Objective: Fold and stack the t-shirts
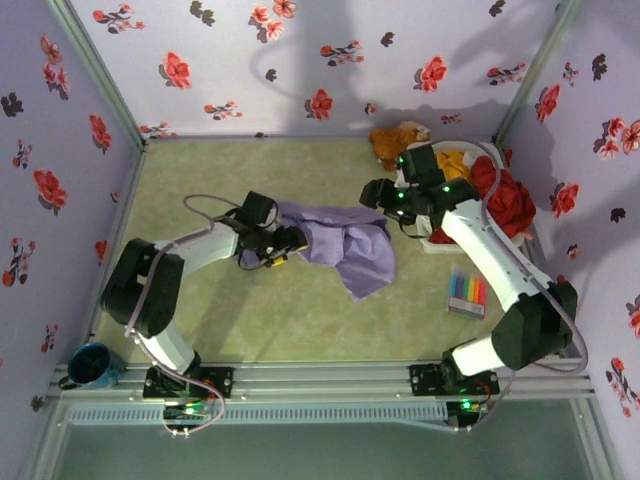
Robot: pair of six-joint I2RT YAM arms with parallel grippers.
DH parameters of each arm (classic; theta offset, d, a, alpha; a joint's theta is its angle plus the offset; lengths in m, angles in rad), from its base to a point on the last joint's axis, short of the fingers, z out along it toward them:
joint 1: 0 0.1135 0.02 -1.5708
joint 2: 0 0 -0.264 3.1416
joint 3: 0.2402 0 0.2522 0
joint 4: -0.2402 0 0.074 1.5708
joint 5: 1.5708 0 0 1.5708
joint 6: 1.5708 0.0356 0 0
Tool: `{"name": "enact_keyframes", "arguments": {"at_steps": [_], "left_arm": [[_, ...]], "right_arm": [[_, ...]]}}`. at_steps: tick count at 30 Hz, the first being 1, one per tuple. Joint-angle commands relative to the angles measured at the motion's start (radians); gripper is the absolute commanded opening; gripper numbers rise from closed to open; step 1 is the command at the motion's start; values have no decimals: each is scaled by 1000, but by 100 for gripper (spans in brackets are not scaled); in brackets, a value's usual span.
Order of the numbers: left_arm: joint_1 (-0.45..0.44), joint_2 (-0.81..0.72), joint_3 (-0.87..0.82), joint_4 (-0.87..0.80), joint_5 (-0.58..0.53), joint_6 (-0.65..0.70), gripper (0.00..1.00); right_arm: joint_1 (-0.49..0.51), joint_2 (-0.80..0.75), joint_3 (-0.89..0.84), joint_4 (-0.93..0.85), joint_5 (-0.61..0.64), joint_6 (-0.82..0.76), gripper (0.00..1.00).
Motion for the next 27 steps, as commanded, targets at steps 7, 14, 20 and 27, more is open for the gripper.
{"name": "enact_keyframes", "arguments": {"at_steps": [7,14,20,27], "left_arm": [[-10,105,85,57,-91,12,45],[2,152,146,54,-100,22,18],[63,2,154,-53,-84,49,0],[295,-345,201,-376,-77,166,0]], "right_arm": [[-55,-49,-14,-21,-11,-11,67],[-68,-78,-27,-46,-16,-22,66],[-71,-106,-53,-80,19,-29,68],[-40,-150,-143,-88,64,-4,70]]}}
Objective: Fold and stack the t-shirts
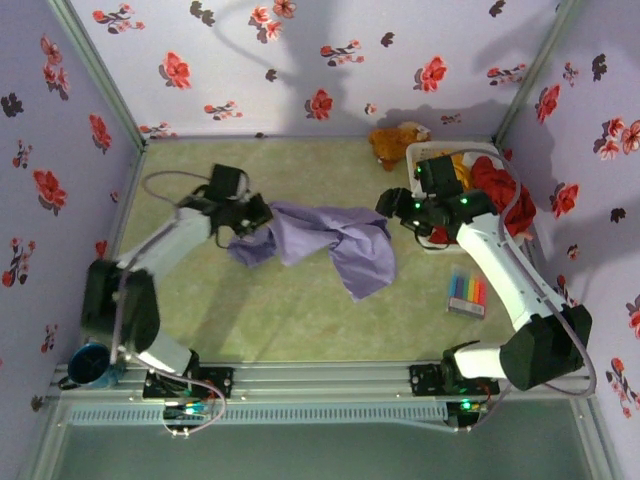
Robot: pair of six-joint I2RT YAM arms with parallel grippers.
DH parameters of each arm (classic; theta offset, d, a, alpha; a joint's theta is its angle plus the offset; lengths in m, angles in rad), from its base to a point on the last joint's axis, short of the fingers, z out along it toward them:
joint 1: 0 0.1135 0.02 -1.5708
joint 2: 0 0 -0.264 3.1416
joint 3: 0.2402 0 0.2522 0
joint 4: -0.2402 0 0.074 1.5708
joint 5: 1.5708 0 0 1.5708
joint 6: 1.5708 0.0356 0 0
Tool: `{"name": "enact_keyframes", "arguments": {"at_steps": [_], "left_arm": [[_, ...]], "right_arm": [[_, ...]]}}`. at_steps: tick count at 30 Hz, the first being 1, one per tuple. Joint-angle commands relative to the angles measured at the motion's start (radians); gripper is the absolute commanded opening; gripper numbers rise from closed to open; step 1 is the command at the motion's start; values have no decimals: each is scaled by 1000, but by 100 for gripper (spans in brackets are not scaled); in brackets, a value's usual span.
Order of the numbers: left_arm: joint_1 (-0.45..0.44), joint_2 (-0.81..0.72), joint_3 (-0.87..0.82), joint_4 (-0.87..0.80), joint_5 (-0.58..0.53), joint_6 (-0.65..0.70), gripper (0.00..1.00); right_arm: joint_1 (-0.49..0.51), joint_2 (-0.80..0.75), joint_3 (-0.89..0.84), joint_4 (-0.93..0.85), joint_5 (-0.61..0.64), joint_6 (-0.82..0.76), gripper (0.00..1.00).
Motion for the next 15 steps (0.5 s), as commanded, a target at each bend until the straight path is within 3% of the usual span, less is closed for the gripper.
{"name": "enact_keyframes", "arguments": {"at_steps": [1,6,9,15], "left_arm": [[145,-188,49,-226,4,95,0],[458,-310,20,-422,111,215,0],[583,-303,-11,-470,172,278,0],[648,-259,-69,-422,254,291,0]], "right_arm": [[28,-39,-47,-31,52,7,70],[103,-15,-109,11,76,37,70],[134,30,-117,46,85,48,69],[173,187,-60,96,64,11,61]]}}
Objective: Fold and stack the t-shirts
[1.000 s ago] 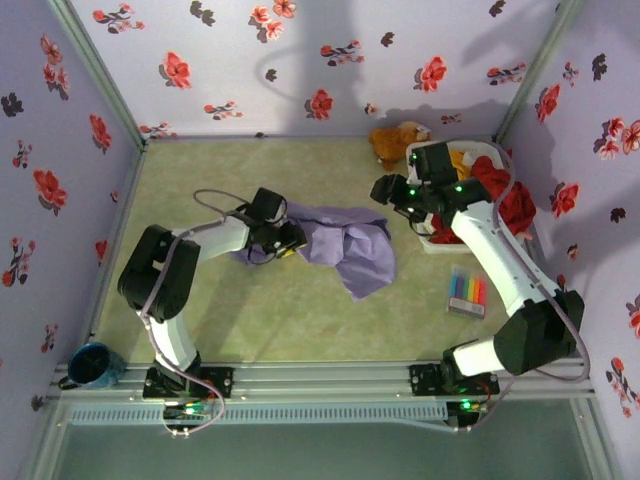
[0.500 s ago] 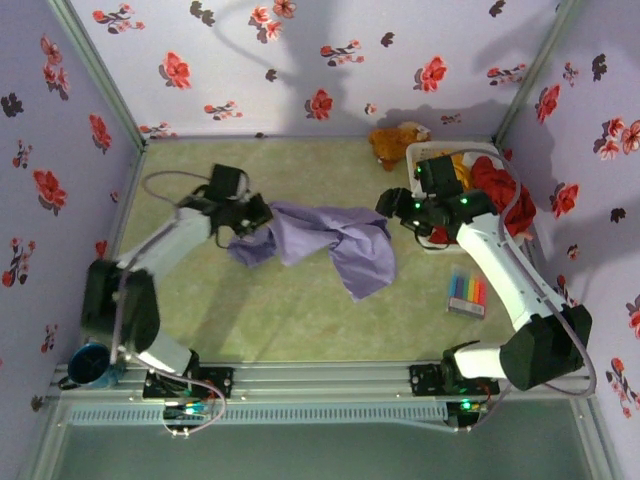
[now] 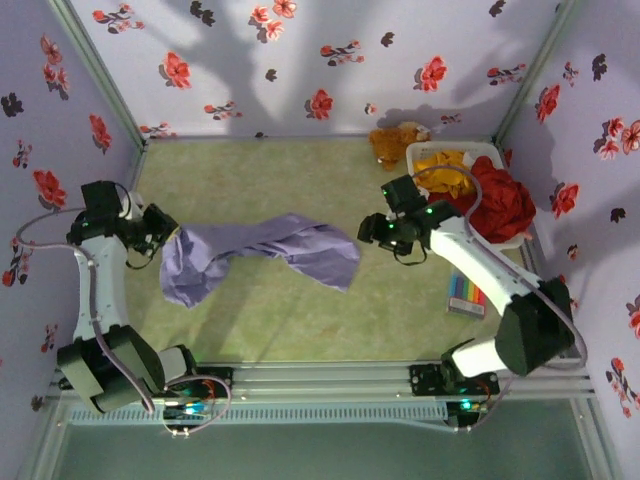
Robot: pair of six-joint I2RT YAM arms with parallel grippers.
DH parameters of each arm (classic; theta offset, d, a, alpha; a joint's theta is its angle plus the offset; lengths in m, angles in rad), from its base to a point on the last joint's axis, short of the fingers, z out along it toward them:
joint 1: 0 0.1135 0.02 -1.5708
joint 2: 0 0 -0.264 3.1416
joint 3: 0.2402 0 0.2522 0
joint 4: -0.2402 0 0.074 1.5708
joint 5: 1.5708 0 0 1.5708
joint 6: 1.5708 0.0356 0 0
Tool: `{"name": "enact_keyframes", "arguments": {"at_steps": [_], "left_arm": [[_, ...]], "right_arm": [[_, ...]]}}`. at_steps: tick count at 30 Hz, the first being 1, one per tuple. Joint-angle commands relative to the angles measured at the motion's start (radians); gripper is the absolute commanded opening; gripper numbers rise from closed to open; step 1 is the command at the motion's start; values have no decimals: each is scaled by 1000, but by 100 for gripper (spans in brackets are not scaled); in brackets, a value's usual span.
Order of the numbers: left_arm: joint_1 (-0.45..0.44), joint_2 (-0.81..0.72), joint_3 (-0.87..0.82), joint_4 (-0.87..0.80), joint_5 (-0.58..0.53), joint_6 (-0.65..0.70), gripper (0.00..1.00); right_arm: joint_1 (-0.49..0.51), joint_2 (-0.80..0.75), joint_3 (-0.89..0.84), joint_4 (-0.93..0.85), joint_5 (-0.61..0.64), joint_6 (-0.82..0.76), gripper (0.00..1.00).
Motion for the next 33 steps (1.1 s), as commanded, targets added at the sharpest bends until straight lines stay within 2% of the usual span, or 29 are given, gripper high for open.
{"name": "enact_keyframes", "arguments": {"at_steps": [1,6,10,15,16,20,22,25,29,31,33], "left_arm": [[13,21,-19,-32,88,64,0],[93,31,-48,-19,115,80,0],[98,20,-48,-30,124,95,0],[99,17,-58,-13,140,87,0],[99,18,-56,-10,145,84,0],[99,27,-40,22,167,48,0],[99,39,-19,46,181,24,0],[98,64,58,50,202,9,0],[116,57,170,29,206,-6,0],[141,43,201,11,221,-10,0],[172,20,218,-9,230,-8,0]], "right_arm": [[20,99,56,45,4,-26,60],[28,278,149,57,-41,-60,54],[30,380,182,89,-64,-63,56],[32,507,235,158,-164,-62,58],[31,522,245,164,-169,-63,55],[29,541,298,159,-167,-70,15],[24,538,344,128,-156,-91,0],[11,536,470,19,-131,-145,0],[12,457,612,-129,-61,-207,0],[18,381,598,-172,-28,-207,0],[34,277,509,-191,10,-186,0]]}}
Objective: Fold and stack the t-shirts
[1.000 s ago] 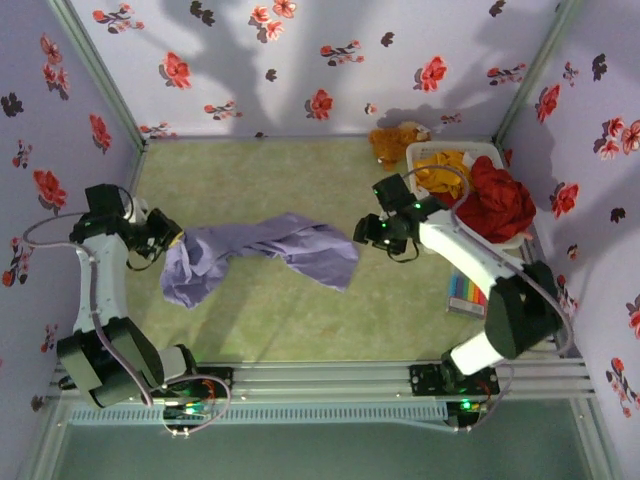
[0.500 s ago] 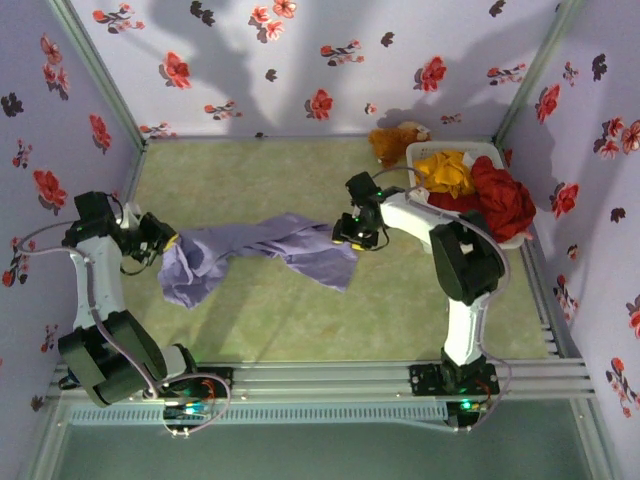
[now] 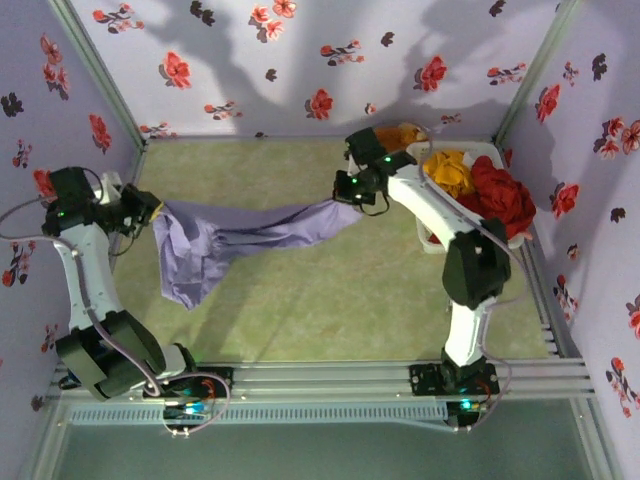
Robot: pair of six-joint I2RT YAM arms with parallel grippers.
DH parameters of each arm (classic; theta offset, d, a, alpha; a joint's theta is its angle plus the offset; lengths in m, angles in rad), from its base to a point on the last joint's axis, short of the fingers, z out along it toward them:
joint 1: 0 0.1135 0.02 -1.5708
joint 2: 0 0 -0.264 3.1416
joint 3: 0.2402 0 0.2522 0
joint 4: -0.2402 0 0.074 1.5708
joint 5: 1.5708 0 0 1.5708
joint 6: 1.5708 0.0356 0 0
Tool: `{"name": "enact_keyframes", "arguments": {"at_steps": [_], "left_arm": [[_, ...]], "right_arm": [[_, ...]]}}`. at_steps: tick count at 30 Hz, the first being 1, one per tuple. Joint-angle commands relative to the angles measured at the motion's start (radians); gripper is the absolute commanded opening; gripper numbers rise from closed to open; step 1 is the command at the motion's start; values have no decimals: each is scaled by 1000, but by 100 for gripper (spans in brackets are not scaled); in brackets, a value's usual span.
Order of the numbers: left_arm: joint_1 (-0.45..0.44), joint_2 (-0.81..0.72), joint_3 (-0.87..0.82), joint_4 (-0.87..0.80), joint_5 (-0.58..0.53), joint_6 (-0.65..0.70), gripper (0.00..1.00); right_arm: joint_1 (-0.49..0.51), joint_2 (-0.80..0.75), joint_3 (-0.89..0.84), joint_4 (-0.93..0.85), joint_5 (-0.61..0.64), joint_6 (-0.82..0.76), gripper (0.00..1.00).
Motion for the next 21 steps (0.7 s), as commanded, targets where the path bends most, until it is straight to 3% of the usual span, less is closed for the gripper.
{"name": "enact_keyframes", "arguments": {"at_steps": [1,7,8,10,12,16,21], "left_arm": [[47,-54,41,-47,37,-10,0],[55,-150,-147,-37,10,-1,0],[54,-165,-196,-32,11,0,0],[54,-189,-280,-26,23,4,0],[55,-208,-346,-30,33,13,0],[55,-229,-437,-45,32,41,0],[55,-218,-472,-22,31,35,0]], "right_arm": [[27,-211,-130,-134,99,1,0],[144,-545,-680,-62,111,256,1],[159,-580,-752,-49,106,303,15],[182,-651,-833,-38,117,361,30],[187,-713,-852,-46,147,385,44],[156,-715,-805,-56,184,332,46],[90,-498,-674,-8,144,185,46]]}}
